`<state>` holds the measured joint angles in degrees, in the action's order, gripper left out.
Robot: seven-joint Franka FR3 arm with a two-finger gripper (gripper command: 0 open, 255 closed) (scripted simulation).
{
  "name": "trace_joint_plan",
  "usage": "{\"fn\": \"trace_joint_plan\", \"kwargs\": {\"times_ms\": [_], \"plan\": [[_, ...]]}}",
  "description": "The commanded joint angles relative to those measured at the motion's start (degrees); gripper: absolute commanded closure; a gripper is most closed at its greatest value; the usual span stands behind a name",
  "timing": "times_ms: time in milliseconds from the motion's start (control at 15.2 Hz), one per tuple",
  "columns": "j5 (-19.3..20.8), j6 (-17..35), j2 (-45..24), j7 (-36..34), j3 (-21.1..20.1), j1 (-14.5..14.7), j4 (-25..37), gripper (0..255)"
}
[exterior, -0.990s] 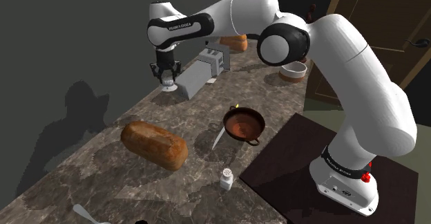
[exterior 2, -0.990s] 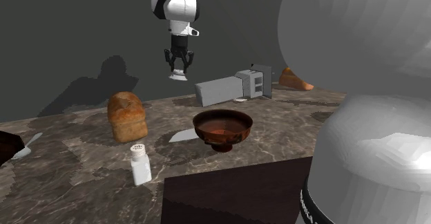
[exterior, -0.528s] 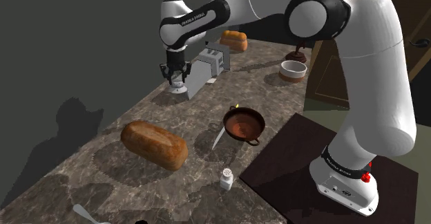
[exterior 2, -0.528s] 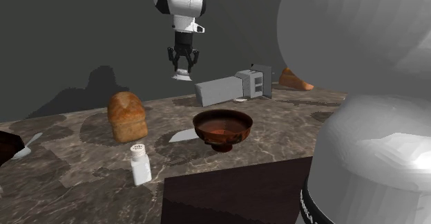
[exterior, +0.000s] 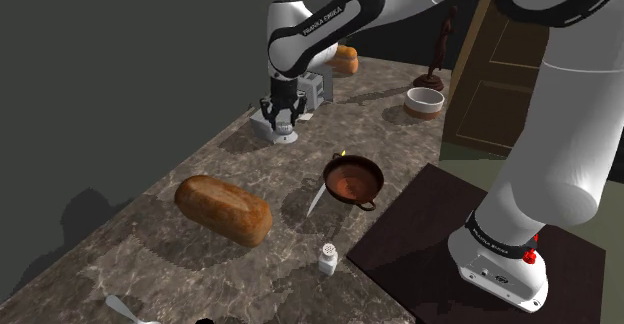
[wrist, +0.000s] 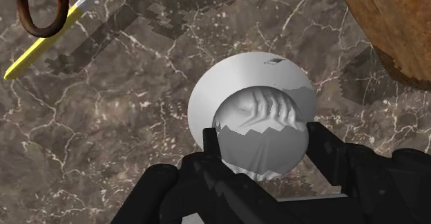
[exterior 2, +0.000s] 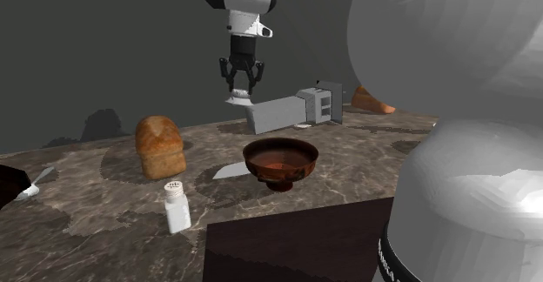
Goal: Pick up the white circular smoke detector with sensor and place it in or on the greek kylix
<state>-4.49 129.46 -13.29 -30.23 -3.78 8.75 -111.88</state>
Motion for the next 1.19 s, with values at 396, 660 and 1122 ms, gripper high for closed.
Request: {"fn": "trace_joint_plan", "kwargs": {"times_ms": [396,660,1122], "plan": [[-1.98,4.17,17.56,2.95,0.47,-1.05,-21.88,255],[-2.64,4.45,26.57,4.19,0.99,-1.25,-31.27,255],[-2.81,2.8,42.13,5.88,2.15,-1.69,-45.33,255]]}}
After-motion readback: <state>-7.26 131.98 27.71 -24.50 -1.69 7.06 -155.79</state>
